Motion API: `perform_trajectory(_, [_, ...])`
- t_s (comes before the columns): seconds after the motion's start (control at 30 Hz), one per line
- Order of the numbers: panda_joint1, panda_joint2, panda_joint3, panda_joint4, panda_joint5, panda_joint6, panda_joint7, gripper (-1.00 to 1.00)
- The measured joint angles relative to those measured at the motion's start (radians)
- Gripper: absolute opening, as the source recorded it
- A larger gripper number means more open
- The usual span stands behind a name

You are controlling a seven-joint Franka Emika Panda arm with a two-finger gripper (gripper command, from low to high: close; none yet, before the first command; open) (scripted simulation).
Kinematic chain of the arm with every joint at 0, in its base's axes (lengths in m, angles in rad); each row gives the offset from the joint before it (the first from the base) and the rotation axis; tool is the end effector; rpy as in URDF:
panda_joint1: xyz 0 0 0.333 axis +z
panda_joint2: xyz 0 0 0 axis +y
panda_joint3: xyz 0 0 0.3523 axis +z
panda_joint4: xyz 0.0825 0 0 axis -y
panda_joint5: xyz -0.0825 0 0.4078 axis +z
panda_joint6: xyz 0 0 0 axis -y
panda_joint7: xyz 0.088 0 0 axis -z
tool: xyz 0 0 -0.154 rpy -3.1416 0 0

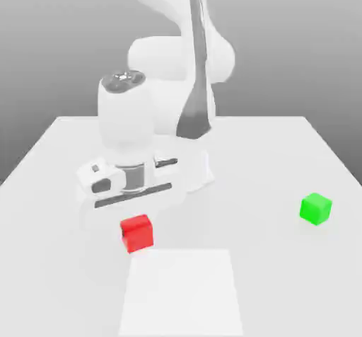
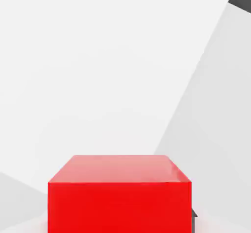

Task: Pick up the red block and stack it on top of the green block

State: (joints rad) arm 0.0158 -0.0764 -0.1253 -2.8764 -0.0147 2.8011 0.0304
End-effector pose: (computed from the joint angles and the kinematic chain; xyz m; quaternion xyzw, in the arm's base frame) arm 0.3559 -0.0371 0.1799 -0.9980 0.0628 -0.0004 0.0023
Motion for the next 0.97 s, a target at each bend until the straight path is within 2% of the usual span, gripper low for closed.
perform_trajectory(0.6, [0.659,-0.098,0.423,0.029,0.138,-0.123,-0.605,-1.0])
perform_trajectory(0.7, [0.711,-0.028,0.478,0.043,0.095,-0.068,-0.633,-1.0])
perform_trajectory(0.83, [0.715,0.111,0.461,0.05,-0.043,0.056,-0.545,-1.0])
perform_trajectory(0.87, [0.721,0.142,0.446,0.051,-0.079,0.084,-0.519,1.0])
perform_trajectory(0.97, [0.72,0.142,0.446,0.051,-0.079,0.084,-0.519,1.0])
